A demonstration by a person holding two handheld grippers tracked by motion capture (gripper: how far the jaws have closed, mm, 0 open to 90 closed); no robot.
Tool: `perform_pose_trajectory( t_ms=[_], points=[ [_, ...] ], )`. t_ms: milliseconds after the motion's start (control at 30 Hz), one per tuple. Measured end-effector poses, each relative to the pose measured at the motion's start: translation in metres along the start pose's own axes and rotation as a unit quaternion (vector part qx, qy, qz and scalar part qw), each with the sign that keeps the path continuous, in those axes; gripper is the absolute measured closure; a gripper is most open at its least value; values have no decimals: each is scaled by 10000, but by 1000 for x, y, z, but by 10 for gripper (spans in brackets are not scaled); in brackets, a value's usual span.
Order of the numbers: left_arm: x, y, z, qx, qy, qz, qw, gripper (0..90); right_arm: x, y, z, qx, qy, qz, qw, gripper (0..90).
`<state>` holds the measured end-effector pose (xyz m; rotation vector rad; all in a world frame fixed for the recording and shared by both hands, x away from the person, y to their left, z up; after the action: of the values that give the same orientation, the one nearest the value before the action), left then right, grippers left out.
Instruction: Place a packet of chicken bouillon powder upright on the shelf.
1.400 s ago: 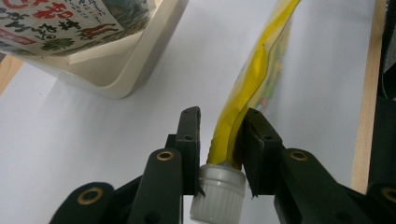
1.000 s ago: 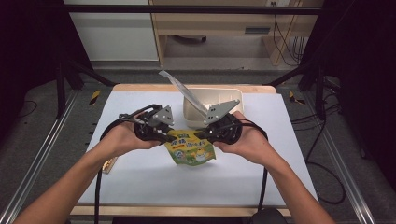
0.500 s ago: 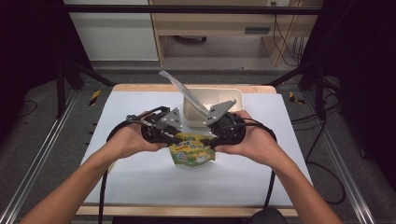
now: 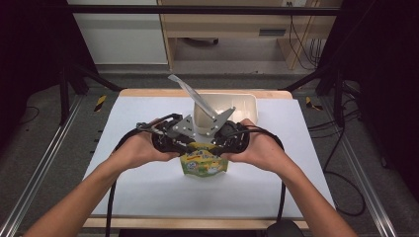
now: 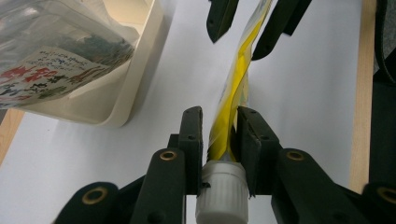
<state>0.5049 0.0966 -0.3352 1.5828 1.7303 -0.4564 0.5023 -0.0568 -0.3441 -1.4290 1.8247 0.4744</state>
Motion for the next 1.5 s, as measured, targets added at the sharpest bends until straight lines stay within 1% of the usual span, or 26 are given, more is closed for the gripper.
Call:
perform_pose_trajectory(
  t_ms=[100,167,267,300,400,467,500,533,567,667,767,800,867,900,933,967,1033,1067,1100,1133,1167,1200,1267,1367,1433,1500],
  points=[
    [0,1,0,-30,-34,-12,10000,716,0,0,3,-98,42,-2,9999,798],
    [1,2,0,-51,-80,-74,9999,715,0,0,3,-96,33,10,9999,859],
    [2,3,-1,-89,-161,-141,9997,683,-1,0,3,-83,8,54,10000,895],
    [1,4,-4,-121,-374,-362,9986,613,-1,-1,1,-103,62,141,9998,898],
    [-2,6,-15,-402,-691,-503,9955,422,0,-2,-6,-119,98,227,9996,900],
    [-4,6,-22,-561,-934,-613,9922,313,2,-4,-14,-66,140,338,9993,900],
    [-4,6,-22,-561,-934,-613,9922,283,2,-4,-14,-66,140,338,9993,900],
    [-3,5,-28,-718,-1086,-721,9889,259,5,-7,-24,10,105,430,9990,900],
    [-1,4,-30,-804,-1114,-769,9875,242,6,-8,-29,50,94,495,9987,900],
    [6,-1,-33,-1036,-1087,-828,9852,185,13,-14,-45,213,65,700,9973,900],
    [15,-5,-35,-1181,-1109,-939,9823,153,22,-20,-60,366,36,906,9952,900],
    [19,-6,-34,-1263,-1137,-1005,9803,150,25,-22,-66,427,26,982,9942,899],
    [25,-7,-34,-1408,-1109,-1070,9780,147,33,-28,-77,533,6,1202,9913,899],
    [29,-7,-33,-1486,-1075,-1136,9765,147,35,-30,-80,573,4,1273,9902,899],
    [31,-8,-32,-1532,-1037,-1157,9759,146,39,-33,-85,622,15,1362,9887,899],
    [35,-8,-31,-1594,-1025,-1203,9745,143,42,-34,-87,662,14,1418,9877,899],
    [39,-8,-31,-1587,-1060,-1337,9725,142,47,-38,-95,764,67,1514,9855,899],
    [39,-8,-31,-1587,-1060,-1337,9725,142,47,-38,-95,764,67,1514,9855,899],
    [45,-9,-30,-1651,-1116,-1466,9689,140,51,-40,-101,848,89,1594,9835,899],
    [45,-9,-30,-1651,-1116,-1466,9689,138,53,-41,-104,895,114,1596,9831,899],
    [49,-9,-30,-1707,-1105,-1513,9673,138,54,-42,-107,935,127,1649,9818,899],
    [53,-10,-30,-1726,-1112,-1558,9662,138,54,-43,-110,967,132,1626,9819,898],
    [58,-11,-29,-1811,-1144,-1608,9635,138,55,-45,-117,1075,114,1749,9786,898],
    [68,-14,-28,-1891,-1142,-1620,9617,137,55,-49,-126,1199,66,1861,9752,898],
    [75,-17,-26,-1911,-1109,-1627,9616,135,54,-50,-131,1275,44,1962,9722,898],
    [82,-21,-23,-1936,-1119,-1675,9602,134,52,-53,-139,1360,11,1996,9704,898]
  ],
)
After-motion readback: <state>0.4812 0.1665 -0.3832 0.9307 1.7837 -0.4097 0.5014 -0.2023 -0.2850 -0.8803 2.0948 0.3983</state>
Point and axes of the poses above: each handheld gripper's, and its own axes: z roughly forward along the jaws, x roughly out of its underside, y roughly to its left, the point moved 4 cm from there along z, roughly forward along the jaws, and after that the axes turned 14 degrees about -y, right-handed, at the moved point
